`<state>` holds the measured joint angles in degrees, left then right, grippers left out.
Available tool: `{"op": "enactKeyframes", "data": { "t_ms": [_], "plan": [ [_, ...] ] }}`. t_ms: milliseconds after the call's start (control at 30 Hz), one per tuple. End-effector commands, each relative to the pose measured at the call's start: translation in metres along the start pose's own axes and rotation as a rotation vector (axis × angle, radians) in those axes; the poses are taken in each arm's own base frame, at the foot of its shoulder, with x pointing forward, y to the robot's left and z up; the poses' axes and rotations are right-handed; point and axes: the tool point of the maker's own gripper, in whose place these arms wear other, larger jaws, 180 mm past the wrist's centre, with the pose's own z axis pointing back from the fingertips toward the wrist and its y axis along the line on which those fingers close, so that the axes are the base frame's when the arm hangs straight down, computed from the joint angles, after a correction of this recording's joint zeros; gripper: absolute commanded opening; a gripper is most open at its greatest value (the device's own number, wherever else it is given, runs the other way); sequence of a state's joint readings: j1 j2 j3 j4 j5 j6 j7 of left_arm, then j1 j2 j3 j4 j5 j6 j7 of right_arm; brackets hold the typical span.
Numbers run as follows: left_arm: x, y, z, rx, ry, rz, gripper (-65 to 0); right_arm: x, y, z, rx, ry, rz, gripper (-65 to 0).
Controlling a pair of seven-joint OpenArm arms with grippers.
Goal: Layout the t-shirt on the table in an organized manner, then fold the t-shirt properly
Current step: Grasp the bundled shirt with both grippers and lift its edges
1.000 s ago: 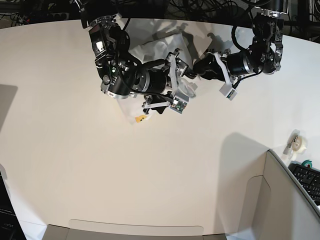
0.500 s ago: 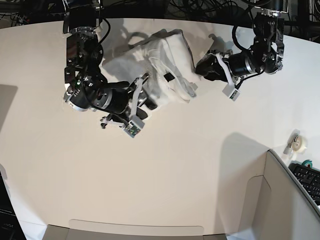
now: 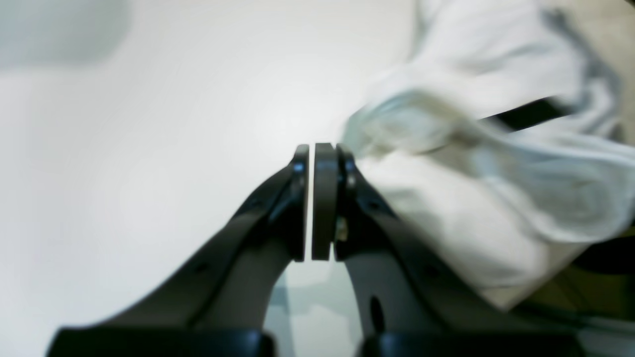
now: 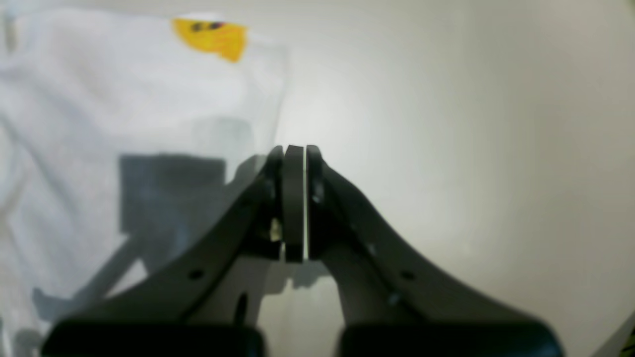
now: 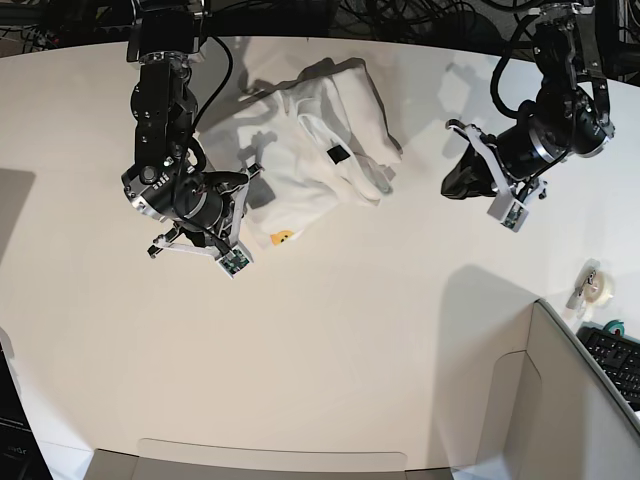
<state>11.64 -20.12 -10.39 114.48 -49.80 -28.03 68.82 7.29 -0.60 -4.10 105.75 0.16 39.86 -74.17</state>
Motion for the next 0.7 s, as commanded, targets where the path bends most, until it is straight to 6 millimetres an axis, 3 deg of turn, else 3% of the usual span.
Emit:
{"op": "enactKeyframes", "data": {
  "t_ms": [0,100,367,667],
  "plan": [
    [0.018,-0.005,0.003,-0.020,-0.051,-0.022,-65.0,0.007,-0.010,0.002,-0.043,-0.012,0.016,-65.0],
    [0.037,-0.025,-0.004,-0.121,-0.085,-0.006,-65.0,-0.002,-0.016,-0.001,-0.090,0.044,0.026,-65.0],
    [0.081,-0.076,-0.019,-0.315,-0.184,-0.008,-65.0,-0.003,-0.026,-0.001,-0.158,0.042,-0.015,-65.0],
    [0.064,-0.139,-0.045,-0.503,-0.083,-0.060,-65.0,-0.004,-0.031,0.000,-0.184,0.039,-0.072,-65.0]
  ]
}}
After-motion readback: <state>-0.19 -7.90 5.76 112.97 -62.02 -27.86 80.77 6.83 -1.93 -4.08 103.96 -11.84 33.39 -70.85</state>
